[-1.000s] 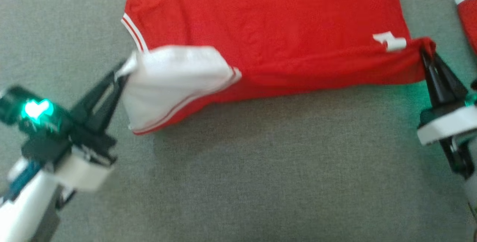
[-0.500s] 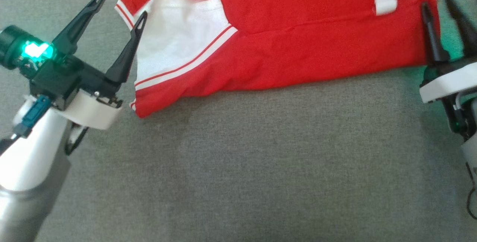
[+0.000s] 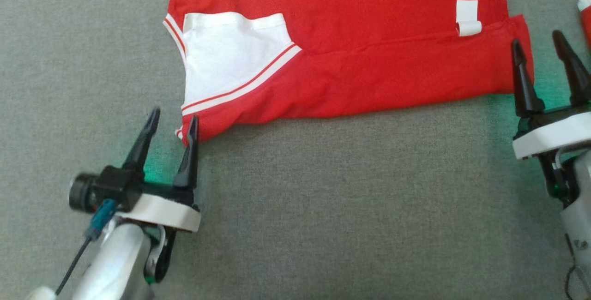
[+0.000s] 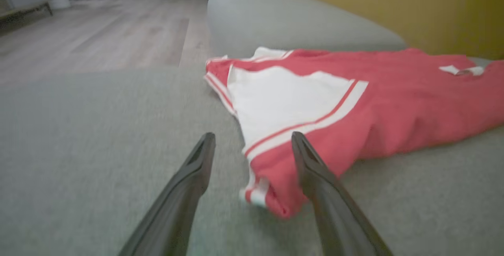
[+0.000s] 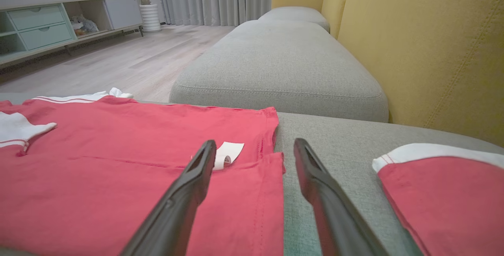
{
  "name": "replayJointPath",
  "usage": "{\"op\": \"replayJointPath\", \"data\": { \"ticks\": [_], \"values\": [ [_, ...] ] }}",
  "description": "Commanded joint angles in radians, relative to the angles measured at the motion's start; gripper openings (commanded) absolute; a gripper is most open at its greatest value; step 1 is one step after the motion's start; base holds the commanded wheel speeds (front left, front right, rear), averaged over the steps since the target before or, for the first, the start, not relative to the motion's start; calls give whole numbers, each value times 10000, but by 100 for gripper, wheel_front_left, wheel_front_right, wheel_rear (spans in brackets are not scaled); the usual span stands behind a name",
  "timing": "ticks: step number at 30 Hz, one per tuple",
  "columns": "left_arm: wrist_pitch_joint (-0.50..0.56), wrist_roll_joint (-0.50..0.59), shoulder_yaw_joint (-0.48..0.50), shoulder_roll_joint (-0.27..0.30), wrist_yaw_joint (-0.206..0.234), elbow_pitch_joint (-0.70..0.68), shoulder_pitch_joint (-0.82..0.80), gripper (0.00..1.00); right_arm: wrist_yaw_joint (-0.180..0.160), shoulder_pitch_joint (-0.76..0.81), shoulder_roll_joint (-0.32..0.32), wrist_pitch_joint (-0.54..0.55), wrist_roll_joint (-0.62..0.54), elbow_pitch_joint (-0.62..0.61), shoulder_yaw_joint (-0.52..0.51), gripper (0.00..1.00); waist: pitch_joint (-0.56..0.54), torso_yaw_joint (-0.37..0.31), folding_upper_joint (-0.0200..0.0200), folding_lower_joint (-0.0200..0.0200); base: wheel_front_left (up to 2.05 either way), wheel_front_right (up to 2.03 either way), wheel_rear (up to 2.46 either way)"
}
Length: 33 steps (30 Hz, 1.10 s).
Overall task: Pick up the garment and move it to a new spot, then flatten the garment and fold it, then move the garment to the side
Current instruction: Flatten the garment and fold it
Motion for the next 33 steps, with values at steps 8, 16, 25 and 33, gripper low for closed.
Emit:
{"op": "replayJointPath", "data": {
  "ticks": [8,16,25,33],
  "values": [
    [888,-248,19,-106,26,1153,-193,100,-7,280,170,-62,-103,-196,209,100,-128,-18,0,2,0,0,0],
    [1695,-383,-363,-144,-200,1775,-224,30,-7,200,253,-62,7,914,332,100,-214,10,0,2,0,0,0],
    [929,-229,-386,105,-259,1675,-254,0,-7,-331,706,114,106,3068,455,39,-591,155,0,2,0,0,0],
    [554,-156,-417,524,-347,1472,118,0,-7,-265,392,100,1103,3528,1192,0,-1190,67,0,2,0,0,0]
  ]
}}
